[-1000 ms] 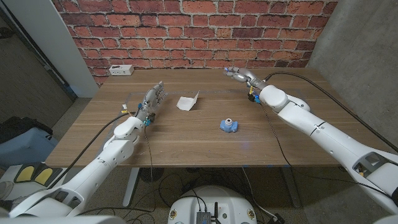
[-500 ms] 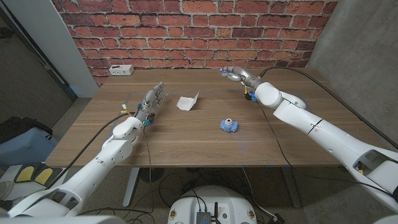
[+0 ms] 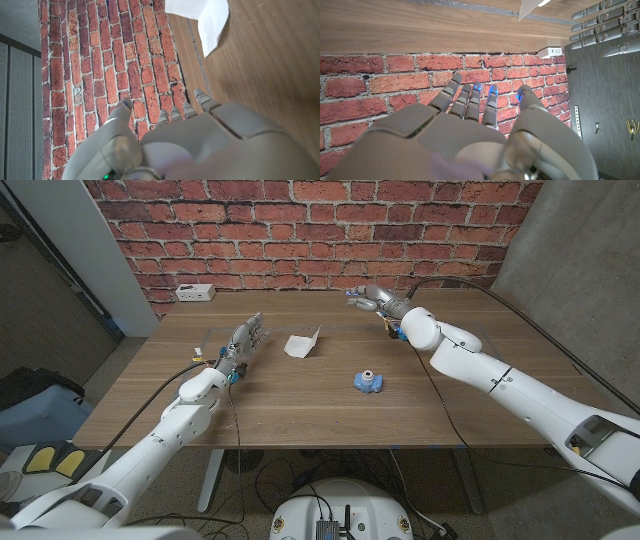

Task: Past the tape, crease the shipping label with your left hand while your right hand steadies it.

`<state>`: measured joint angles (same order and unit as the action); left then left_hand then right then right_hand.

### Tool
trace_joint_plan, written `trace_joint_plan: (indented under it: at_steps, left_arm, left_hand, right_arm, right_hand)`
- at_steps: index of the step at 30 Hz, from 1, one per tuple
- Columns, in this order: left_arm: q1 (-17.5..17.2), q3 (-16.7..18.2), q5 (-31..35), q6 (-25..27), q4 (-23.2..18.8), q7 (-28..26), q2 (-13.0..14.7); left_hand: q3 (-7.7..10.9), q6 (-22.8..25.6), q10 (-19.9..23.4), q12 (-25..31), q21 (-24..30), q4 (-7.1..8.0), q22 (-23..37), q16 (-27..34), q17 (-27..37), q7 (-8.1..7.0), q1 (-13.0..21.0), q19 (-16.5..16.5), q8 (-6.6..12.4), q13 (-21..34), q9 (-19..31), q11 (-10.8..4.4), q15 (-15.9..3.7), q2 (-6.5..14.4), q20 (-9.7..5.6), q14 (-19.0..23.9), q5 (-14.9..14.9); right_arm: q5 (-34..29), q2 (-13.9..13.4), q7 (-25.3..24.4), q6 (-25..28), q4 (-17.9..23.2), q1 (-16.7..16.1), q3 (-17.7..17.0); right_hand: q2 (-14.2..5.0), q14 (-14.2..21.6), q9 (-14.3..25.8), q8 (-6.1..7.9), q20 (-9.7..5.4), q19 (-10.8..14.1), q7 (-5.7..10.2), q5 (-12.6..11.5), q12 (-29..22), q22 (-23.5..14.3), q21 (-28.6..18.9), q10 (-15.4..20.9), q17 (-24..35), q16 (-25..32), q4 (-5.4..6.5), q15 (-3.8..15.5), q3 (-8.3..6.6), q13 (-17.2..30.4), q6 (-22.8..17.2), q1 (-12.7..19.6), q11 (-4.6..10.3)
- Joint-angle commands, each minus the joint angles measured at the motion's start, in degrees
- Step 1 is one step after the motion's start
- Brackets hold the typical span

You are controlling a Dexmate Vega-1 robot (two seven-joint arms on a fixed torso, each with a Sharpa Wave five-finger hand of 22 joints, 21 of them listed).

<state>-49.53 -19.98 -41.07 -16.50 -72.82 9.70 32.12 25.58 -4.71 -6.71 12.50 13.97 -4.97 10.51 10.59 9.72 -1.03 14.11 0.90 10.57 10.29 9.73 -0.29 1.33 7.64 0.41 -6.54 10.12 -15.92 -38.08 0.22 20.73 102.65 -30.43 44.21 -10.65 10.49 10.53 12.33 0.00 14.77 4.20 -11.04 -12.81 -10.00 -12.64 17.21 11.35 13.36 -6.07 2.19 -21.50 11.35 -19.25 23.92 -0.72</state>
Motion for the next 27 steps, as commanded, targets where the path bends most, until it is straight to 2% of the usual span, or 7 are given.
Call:
trace_joint_plan:
  at_steps: [1, 27]
  left_arm:
    - [-0.61, 0.12, -0.04, 0.18, -0.75, -0.16, 0.41]
    - [-1.69, 0.17, 0.36, 0.73, -2.4, -1.82, 0.85]
  left_hand:
    - [0.16, -0.12, -0.16, -0.18, -0.19, 0.28, 0.11, -0.15, 0.21, -0.37, -0.19, 0.14, -0.01, 0.19, 0.15, 0.21, -0.12, 0.0, 0.51, -0.04, -0.25]
    - [0.24, 0.0, -0.1, -0.39, -0.41, 0.21, 0.13, -0.22, 0.19, -0.35, -0.25, 0.18, -0.09, 0.21, 0.16, 0.2, -0.24, -0.04, 0.75, -0.03, -0.24]
  right_arm:
    - [-6.64, 0.22, 2.4, 3.05, 2.08, 1.49, 2.71]
    - [-11.39, 2.07, 9.23, 0.07, -0.09, 3.65, 5.18]
  right_hand:
    - [-0.22, 0.63, 0.31, 0.28, 0.15, 0.5, 0.01, -0.2, -0.39, -0.3, 0.0, 0.55, 0.29, 0.43, 0.28, 0.84, -0.47, 0.09, -0.87, 0.5, 0.08]
    - [-0.21, 0.79, 0.35, 0.34, -0.18, 0.67, 0.16, -0.21, -0.27, -0.32, 0.09, 1.17, 0.4, 0.45, 0.5, 1.45, -1.13, 0.13, -2.3, 1.18, 0.84]
